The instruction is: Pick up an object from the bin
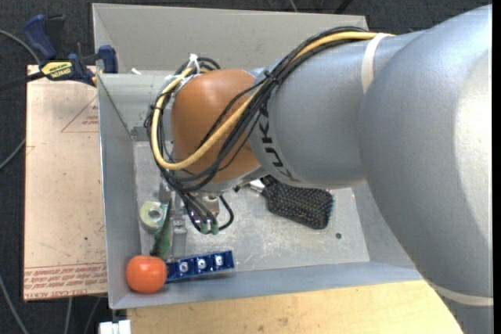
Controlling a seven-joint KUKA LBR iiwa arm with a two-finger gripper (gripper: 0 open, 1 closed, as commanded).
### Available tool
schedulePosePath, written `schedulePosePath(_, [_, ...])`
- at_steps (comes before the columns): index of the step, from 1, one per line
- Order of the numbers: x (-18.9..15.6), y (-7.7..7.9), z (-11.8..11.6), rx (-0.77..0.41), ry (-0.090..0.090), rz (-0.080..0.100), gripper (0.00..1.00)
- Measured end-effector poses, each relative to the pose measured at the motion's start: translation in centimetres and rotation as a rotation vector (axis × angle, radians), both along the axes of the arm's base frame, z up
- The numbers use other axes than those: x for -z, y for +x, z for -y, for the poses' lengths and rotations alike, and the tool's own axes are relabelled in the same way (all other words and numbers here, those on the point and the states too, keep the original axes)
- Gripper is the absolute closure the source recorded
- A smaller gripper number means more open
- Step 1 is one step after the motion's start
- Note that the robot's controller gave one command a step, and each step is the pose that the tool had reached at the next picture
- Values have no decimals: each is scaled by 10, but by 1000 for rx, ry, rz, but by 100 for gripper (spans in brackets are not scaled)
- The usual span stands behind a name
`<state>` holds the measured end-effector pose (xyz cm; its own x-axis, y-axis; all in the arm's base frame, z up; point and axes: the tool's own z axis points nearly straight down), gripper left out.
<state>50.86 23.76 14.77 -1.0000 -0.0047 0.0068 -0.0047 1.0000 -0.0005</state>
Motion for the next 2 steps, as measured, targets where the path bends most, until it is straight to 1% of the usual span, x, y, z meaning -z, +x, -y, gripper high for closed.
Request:
schedulePosePath(1, [-5,2,1,5,2,6,0])
schedulePosePath(2, [34,-12,25,-198,6,16,0])
